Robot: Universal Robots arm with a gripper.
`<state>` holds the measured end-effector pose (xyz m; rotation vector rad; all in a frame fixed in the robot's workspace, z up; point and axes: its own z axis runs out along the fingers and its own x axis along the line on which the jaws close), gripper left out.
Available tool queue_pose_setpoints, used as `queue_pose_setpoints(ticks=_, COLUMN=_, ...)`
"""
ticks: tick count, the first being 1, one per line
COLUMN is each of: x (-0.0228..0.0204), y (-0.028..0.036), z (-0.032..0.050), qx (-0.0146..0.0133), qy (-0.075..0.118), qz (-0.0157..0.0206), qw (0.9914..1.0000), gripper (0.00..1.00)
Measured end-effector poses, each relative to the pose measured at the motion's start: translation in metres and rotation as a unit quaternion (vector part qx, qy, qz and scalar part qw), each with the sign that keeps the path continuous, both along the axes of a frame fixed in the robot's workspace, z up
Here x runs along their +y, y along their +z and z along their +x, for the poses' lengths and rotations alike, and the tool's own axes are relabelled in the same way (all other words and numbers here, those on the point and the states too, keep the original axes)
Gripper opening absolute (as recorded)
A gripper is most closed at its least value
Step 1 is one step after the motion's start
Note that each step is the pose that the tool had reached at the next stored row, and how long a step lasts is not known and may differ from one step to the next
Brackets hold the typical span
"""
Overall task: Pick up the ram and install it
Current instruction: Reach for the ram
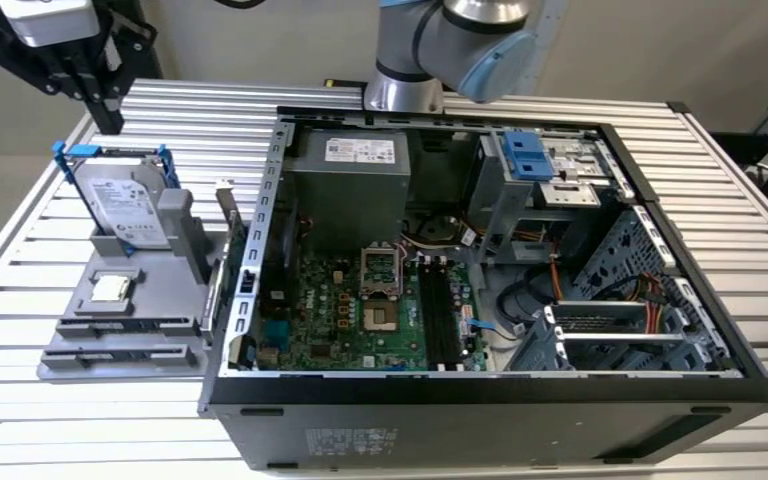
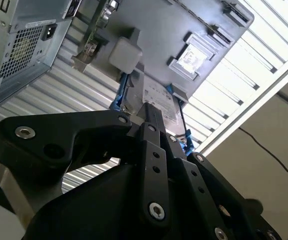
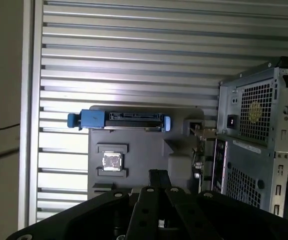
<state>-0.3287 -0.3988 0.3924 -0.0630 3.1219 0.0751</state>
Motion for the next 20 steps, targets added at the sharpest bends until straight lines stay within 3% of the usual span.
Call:
queue_pose_setpoints(ticks=10, x=0.0, y=-0.0002, z=-0.0088, qx=0.0, qy=0.002, qz=0.0, qw=1.0, gripper=0.0)
queue_pose_setpoints(ticks=20, x=0.0, y=-0.0005, z=-0.0245, qx=0.0, qy=0.002, qz=0.0, qw=1.0, gripper=0.0)
